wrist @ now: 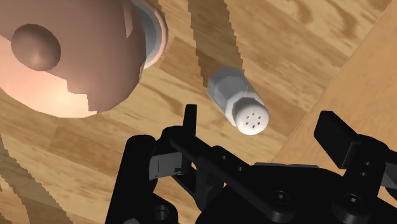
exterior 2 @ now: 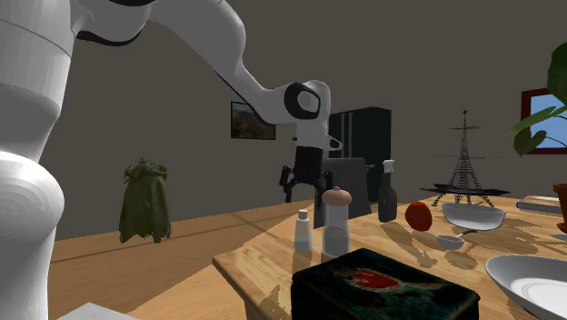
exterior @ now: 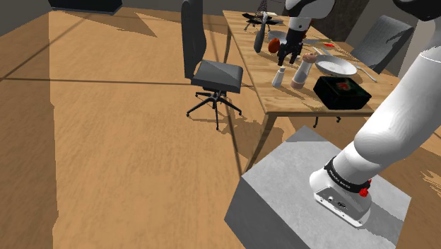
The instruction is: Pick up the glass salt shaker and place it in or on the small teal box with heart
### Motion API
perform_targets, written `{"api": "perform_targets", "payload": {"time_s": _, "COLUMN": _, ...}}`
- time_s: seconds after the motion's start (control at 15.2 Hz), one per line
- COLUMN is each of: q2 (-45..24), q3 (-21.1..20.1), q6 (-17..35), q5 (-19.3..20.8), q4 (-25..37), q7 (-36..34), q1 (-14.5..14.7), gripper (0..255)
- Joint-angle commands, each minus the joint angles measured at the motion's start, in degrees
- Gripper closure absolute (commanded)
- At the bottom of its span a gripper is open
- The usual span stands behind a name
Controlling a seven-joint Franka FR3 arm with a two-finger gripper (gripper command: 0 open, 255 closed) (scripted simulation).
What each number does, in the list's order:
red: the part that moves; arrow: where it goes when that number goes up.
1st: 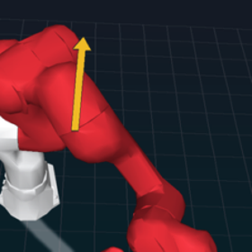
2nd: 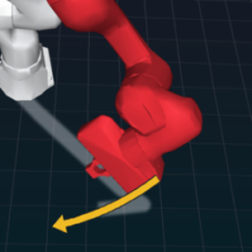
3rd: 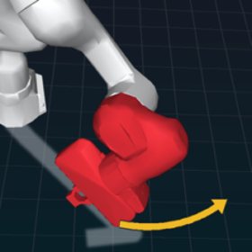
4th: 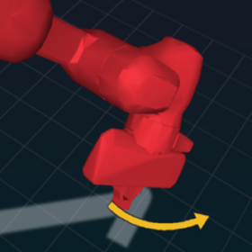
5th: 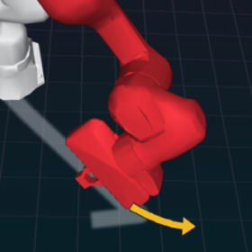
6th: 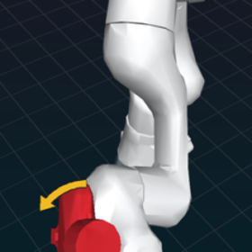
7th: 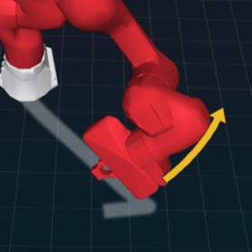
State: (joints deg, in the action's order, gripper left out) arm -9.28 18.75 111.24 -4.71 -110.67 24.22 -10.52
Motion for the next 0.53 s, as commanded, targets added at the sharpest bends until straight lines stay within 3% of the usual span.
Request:
{"api": "perform_targets", "payload": {"time_s": 0.0, "q2": -0.8, "q3": -0.1, "q6": 1.4, "q5": -0.3, "q4": -0.7, "q7": 0.3, "q1": -0.1, "gripper": 0}}
{"api": "perform_targets", "payload": {"time_s": 0.46, "q2": -1.7, "q3": -0.2, "q6": 4.8, "q5": -0.8, "q4": -3.2, "q7": 0.6, "q1": -0.1, "gripper": 0}}
